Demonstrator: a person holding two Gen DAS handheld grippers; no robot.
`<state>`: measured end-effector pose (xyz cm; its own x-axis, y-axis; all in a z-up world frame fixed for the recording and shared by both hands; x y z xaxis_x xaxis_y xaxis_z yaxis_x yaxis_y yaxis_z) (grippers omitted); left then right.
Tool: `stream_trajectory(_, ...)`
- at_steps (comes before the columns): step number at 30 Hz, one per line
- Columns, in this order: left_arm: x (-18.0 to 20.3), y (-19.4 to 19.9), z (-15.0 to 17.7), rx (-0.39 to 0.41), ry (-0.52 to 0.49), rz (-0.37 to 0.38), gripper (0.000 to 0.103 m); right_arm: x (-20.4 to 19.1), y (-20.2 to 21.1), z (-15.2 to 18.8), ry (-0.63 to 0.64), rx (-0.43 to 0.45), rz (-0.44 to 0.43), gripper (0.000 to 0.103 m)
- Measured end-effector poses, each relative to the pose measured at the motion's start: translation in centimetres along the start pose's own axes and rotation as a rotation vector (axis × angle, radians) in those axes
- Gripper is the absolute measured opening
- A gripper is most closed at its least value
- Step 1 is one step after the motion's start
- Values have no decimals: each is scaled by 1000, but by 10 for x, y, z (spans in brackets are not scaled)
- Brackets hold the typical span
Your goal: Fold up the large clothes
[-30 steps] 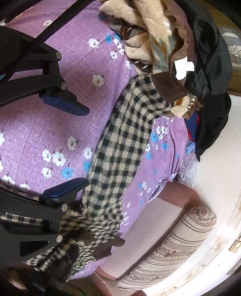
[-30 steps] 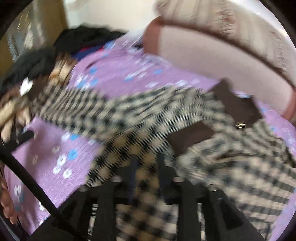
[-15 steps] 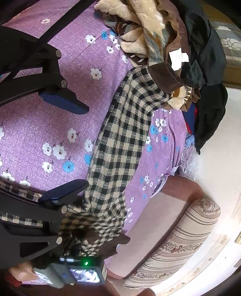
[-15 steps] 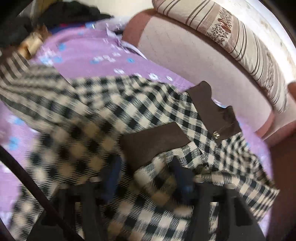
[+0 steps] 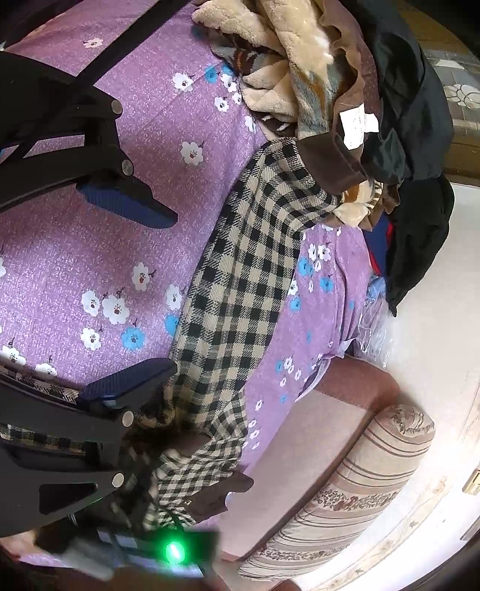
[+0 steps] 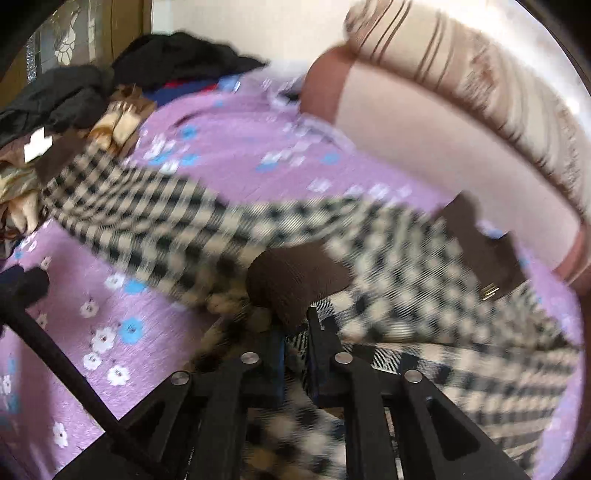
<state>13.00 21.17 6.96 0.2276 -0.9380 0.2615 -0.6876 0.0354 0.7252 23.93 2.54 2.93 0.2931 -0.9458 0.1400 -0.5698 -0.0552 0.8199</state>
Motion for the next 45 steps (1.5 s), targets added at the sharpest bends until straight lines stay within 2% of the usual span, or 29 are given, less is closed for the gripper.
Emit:
stream_trajectory(2,0,0,-1,1,-7,-1,71,-3,-15,9,-9,-61,-40,22)
stream_trajectory(3,1,1,-1,3,-9,0,71,-2,-14,11,-14,-58,-51,23)
stream_trajectory(6,0,2,-2,5,-4,5,72,23,19,12,-99,4,-165,24)
stream_trajectory(8,-2,0,-2,0,7,8,72,47,41,14,-170,57,-185,24)
stream_trajectory(11,-2,-3,-1,-11,13,2,72,90,62,22,-291,98,-136,24)
stream_trajectory(14,-2,-4,1,-13,12,-8,72,113,49,35,-340,40,-88,23)
stream_trajectory(21,-16,1,-7,-2,40,-24,72,101,-30,40,-309,-114,-39,22)
stream_trajectory(24,-40,13,-15,32,92,-71,72,90,-30,30,-246,-102,30,22)
stream_trajectory(28,-90,38,-22,113,186,-206,72,58,3,10,-179,-14,-10,23)
stream_trajectory(30,-121,52,-22,149,255,-266,72,28,17,-5,-129,17,-81,25)
stream_trajectory(31,-132,56,-21,161,281,-288,72,17,20,-10,-115,24,-107,28)
stream_trajectory(33,-158,66,-19,184,350,-341,72,-21,27,-31,-76,44,-198,47)
stream_trajectory(34,-173,70,-18,191,395,-358,72,-36,29,-36,-65,51,-222,50)
stream_trajectory(35,-182,72,-17,193,428,-363,72,-59,33,-48,-39,65,-256,55)
stream_trajectory(38,-202,76,-14,195,511,-352,72,-121,37,-67,48,95,-282,63)
stream_trajectory(43,-209,73,-16,188,520,-356,72,-207,28,-94,150,101,-312,66)
stream_trajectory(45,-211,73,-16,188,527,-352,72,-226,19,-101,179,106,-299,69)
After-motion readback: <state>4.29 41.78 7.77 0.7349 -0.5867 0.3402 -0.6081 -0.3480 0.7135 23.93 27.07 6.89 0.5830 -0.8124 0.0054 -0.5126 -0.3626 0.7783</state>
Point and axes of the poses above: each gripper's, at about its wrist camera, not at the fingertips, and y roughly against the way its jaws point, x to its right, z to its underside, the point moved 1 cm from there along -y, roughly the way its jaws point, and after that the axes turned 4 degrees about z, right-handed, at the moved point
